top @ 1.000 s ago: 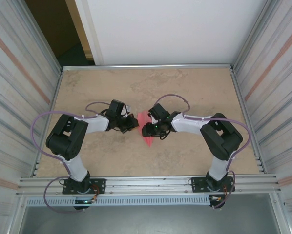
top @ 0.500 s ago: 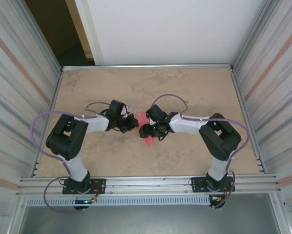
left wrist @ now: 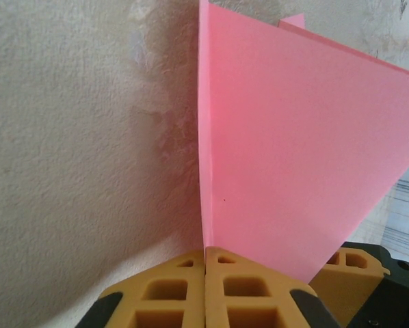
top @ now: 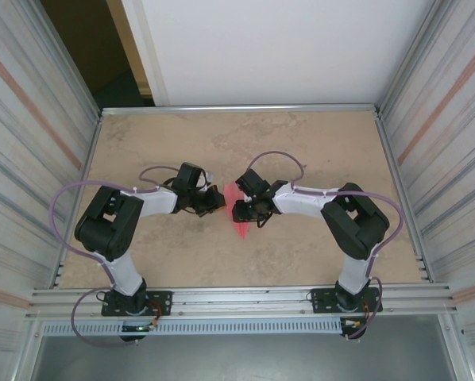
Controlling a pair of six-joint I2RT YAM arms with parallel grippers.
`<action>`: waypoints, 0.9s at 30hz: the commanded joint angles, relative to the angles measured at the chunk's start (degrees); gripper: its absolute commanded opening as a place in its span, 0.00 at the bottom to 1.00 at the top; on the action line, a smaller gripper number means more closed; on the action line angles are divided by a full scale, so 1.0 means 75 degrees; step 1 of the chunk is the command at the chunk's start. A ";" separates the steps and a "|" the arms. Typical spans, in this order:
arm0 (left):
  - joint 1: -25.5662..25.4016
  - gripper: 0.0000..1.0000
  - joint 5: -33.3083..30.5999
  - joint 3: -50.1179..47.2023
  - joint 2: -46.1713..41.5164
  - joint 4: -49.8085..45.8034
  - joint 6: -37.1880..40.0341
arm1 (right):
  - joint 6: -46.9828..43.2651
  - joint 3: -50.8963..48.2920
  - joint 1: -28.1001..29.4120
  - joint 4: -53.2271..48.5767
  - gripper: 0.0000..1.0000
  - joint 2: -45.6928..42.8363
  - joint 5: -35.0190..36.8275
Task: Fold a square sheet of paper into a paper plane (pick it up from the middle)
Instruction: Move a paper plane to the center of the table.
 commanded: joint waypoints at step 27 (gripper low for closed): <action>0.1137 0.85 -0.1748 -0.0492 -0.2195 -0.1921 0.1155 | -0.0480 0.1698 -0.1287 -0.1651 0.04 0.0857 0.1840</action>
